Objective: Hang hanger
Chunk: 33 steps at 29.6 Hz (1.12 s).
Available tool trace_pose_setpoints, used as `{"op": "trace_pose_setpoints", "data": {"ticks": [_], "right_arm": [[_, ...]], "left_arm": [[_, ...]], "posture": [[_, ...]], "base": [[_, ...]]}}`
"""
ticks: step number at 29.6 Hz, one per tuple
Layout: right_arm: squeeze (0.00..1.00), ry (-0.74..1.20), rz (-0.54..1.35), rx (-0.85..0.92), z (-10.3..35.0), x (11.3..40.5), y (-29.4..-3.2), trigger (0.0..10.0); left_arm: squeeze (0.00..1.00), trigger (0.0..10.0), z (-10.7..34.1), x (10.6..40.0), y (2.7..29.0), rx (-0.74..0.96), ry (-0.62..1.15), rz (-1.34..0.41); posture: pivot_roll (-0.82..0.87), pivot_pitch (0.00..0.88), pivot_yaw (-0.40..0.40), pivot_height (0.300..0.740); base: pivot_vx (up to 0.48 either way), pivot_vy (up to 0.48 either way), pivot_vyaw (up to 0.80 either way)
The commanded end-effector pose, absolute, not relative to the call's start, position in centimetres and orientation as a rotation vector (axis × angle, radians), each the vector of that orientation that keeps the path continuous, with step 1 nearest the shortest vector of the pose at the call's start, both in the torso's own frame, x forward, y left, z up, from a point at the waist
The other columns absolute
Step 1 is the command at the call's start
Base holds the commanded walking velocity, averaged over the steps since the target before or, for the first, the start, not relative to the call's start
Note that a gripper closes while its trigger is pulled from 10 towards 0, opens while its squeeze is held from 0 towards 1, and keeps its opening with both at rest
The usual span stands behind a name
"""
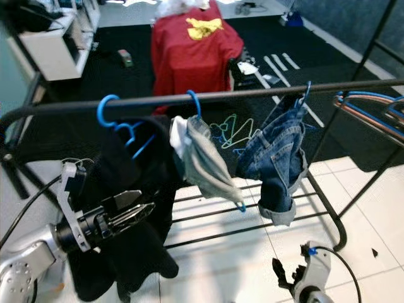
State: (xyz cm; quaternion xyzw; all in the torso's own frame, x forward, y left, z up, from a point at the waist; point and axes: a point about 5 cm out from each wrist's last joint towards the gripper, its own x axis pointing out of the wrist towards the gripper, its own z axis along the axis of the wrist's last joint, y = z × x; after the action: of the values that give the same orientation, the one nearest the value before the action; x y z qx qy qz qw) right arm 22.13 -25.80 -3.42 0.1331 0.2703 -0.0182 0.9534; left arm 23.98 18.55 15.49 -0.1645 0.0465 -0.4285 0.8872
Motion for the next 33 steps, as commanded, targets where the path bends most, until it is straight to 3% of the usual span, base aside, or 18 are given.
{"op": "trace_pose_setpoints", "data": {"ticks": [1,8,13,15,25,33], "right_arm": [[0.00,0.588,-0.035,0.266,-4.0,21.5,-25.4,10.0],[0.00,0.572,-0.014,0.261,-3.8,22.2,-24.6,10.0],[0.00,0.578,-0.018,0.264,-3.9,22.2,-24.3,10.0],[0.00,0.580,-0.023,0.268,-4.0,22.4,-24.0,10.0],[0.00,0.581,-0.031,0.272,-4.0,22.6,-23.6,10.0],[0.00,0.576,-0.036,0.271,-4.0,22.5,-23.8,10.0]], "left_arm": [[0.00,10.0,14.4,23.9,18.2,-0.360,0.124,-0.878],[0.00,10.0,12.0,23.9,17.7,-0.318,0.180,-0.825],[0.00,10.0,10.8,24.8,18.6,-0.301,0.184,-0.692],[0.00,10.0,9.8,25.1,19.4,-0.277,0.215,-0.608],[0.00,10.0,9.1,25.2,19.8,-0.274,0.229,-0.561],[0.00,10.0,12.7,27.3,19.0,-0.227,0.078,-0.567]], "posture": [[-0.01,0.115,-0.007,0.740],[-0.01,0.111,-0.008,0.740],[-0.02,0.119,-0.007,0.740],[-0.03,0.126,-0.008,0.740],[-0.03,0.130,-0.004,0.740],[-0.03,0.132,-0.005,0.740]], "base": [[-0.480,0.000,0.00],[-0.197,0.000,0.00],[0.000,0.000,0.00],[0.000,-0.399,0.00],[0.000,-0.475,0.00],[0.000,-0.472,0.00]]}}
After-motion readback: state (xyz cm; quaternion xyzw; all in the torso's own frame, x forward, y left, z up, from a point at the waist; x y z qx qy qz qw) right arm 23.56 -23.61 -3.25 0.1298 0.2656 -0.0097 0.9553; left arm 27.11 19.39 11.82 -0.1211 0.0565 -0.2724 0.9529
